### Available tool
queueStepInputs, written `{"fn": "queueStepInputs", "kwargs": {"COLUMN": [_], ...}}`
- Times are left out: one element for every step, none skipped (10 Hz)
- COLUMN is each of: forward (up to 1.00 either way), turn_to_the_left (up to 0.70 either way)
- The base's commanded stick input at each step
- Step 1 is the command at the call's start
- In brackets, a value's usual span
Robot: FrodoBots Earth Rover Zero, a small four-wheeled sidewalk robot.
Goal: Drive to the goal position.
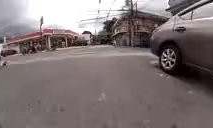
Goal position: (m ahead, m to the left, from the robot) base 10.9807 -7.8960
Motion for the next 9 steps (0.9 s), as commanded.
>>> {"fn": "queueStepInputs", "kwargs": {"forward": [0.70,0.70,0.70,0.70,0.70,0.70,0.70,0.70,0.70], "turn_to_the_left": [0.00,0.00,0.00,0.00,0.00,0.00,0.00,0.00,0.00]}}
